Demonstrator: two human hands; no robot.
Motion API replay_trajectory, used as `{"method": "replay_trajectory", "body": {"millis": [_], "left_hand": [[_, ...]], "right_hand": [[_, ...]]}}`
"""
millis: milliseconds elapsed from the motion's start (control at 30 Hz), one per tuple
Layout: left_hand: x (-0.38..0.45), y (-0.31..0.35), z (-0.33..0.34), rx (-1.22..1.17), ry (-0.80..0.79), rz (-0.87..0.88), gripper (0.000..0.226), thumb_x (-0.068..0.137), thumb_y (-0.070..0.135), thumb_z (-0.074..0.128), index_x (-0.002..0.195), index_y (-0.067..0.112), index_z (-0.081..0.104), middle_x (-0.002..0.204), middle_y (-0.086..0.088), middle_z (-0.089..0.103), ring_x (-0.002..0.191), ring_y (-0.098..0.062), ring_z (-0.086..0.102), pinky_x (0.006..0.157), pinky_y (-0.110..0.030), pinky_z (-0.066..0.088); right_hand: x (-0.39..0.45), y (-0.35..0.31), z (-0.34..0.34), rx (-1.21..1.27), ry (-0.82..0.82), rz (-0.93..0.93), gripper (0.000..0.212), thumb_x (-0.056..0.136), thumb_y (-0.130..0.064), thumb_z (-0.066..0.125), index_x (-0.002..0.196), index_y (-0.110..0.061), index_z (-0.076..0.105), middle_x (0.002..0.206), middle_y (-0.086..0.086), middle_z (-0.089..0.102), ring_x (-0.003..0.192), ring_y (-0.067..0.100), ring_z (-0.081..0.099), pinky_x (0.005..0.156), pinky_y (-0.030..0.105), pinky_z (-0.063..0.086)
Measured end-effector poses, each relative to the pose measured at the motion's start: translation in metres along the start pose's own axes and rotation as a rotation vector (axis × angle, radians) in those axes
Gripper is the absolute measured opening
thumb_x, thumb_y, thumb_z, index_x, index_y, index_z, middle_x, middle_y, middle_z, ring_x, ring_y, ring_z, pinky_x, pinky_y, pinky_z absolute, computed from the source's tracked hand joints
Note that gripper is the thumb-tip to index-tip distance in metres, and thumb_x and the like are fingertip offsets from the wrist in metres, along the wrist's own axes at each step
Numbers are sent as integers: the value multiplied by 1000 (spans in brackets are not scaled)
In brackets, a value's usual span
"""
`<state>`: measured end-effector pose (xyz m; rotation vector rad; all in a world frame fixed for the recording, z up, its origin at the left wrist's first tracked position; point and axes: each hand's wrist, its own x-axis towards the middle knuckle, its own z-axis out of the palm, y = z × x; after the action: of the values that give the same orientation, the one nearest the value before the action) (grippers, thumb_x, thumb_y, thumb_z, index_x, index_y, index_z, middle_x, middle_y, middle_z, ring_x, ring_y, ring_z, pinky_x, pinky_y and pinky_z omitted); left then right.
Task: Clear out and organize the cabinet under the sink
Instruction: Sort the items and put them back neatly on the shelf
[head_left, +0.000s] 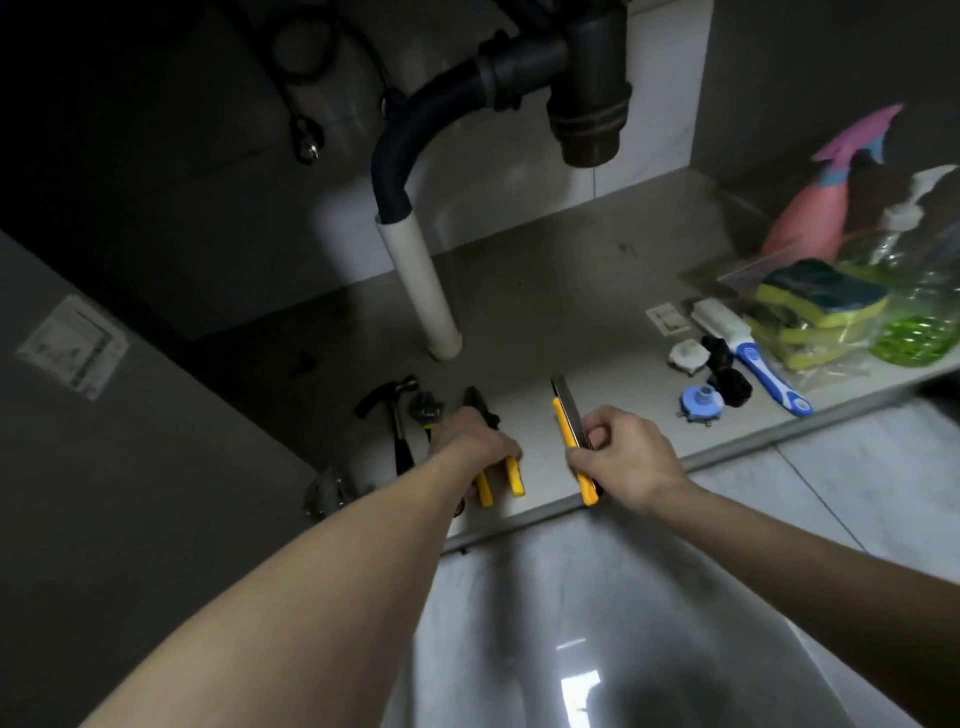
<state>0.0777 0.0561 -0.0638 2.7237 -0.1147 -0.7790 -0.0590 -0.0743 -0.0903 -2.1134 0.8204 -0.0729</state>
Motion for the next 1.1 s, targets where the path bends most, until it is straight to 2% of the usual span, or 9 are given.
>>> {"method": "replay_trajectory", "body": {"millis": [167,300,500,600,733,800,867,967,1100], "left_hand": [[18,-7,1,68,-38,34,64,54,55,85,98,13,64,102,-7,66,92,-28,68,71,-42,63],[20,-14,-3,78,-20,34,53,61,55,84,82,13,59,89,-6,64,75,-26,70,58,-40,63],[17,-27,-9,64,-21,25,55,66,50,84,99,10,66,99,-7,65,74,-23,69,60,-39,63],[18,-31,-7,64,-4,45,51,67,51,83,95,11,67,94,-6,65,69,-21,68,57,-38,63],[19,-34,-7,89,77,71,46,81,59,60,82,13,63,88,-8,68,72,-28,71,63,-33,62],[21,-37,-9,90,117,78,44,90,53,50,83,12,63,86,-9,69,64,-28,71,56,-31,61],[23,-42,-11,110,146,103,34,90,45,54,77,13,59,83,-9,69,62,-27,70,51,-30,60],[25,-49,-11,135,156,124,24,86,35,64,73,16,56,84,-9,68,72,-28,71,58,-35,63],[25,-51,-8,137,173,152,21,86,26,63,69,17,55,86,-11,68,79,-31,70,66,-38,63]], "right_hand": [[23,-12,17,-104,-39,-29,17,75,-34,73,88,-27,64,80,-7,65,83,21,63,71,34,53],[29,-30,29,-219,-48,-81,16,74,-33,73,85,-23,66,84,-1,67,85,28,64,72,36,54],[26,-33,40,-239,5,-102,30,78,-38,72,99,-17,67,99,5,61,93,32,62,75,37,52],[21,-29,44,-245,29,-130,33,79,-36,72,106,-17,65,104,4,58,94,31,61,77,36,51],[15,-28,52,-263,30,-170,34,80,-33,72,110,-19,66,105,5,57,94,32,62,78,37,52],[14,-31,57,-256,24,-190,34,80,-36,72,109,-19,66,103,4,57,93,31,62,78,36,52],[15,-34,61,-250,26,-205,34,81,-37,72,108,-18,66,102,4,56,92,31,62,77,36,51],[17,-38,66,-242,41,-217,29,82,-35,71,104,-17,66,100,4,56,90,32,61,75,36,50],[19,-44,72,-230,42,-221,25,82,-33,70,100,-16,65,99,5,54,89,32,61,71,36,48]]}}
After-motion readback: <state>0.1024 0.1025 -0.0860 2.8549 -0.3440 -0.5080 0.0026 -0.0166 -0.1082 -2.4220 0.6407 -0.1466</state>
